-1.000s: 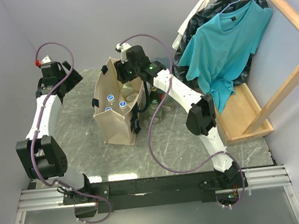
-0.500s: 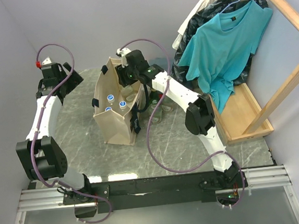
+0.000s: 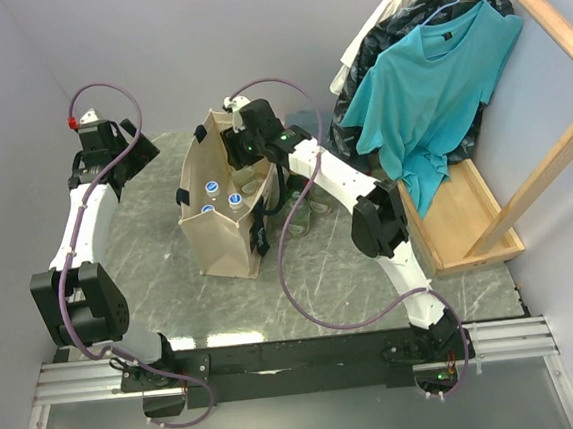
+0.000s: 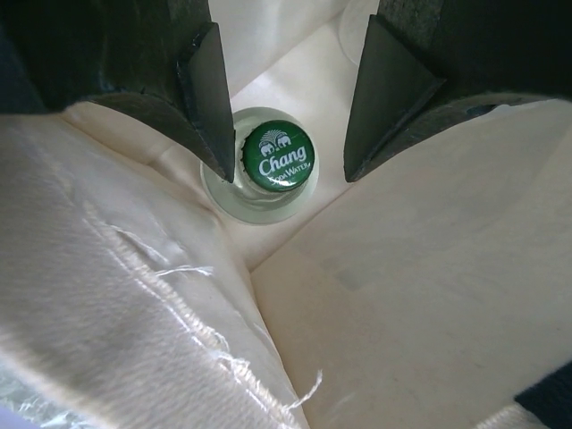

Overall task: Take the beverage out of the canvas bag
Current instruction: Take out the drink from the canvas bag.

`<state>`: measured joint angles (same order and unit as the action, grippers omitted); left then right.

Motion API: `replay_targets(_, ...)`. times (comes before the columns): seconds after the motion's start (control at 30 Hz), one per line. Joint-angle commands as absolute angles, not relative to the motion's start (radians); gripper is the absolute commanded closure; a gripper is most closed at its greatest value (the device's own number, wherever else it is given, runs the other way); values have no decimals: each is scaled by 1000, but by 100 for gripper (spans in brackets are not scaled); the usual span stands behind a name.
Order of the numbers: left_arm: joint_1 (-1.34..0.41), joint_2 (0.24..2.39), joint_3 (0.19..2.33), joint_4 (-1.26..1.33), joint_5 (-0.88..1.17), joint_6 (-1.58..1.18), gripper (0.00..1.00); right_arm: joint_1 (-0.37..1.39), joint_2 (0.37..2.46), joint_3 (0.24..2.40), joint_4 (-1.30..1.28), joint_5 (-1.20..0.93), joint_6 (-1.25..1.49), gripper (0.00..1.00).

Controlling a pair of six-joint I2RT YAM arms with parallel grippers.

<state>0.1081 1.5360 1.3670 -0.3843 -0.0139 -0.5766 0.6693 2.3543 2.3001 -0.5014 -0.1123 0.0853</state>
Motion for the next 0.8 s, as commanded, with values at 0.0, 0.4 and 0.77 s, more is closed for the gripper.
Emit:
replay_targets(0.0,110,1499,1365,-365,3,-563,4,666,2359,2339,-486,-94,83,41)
replay_targets(0.4,110,1499,1370,-371,3,-558,4,666,2382,2358,-489,-100,86,68)
replay_targets(0.77,112,1503,1367,-364,3,-561,4,666,2379,2347,-499,-92,83,100)
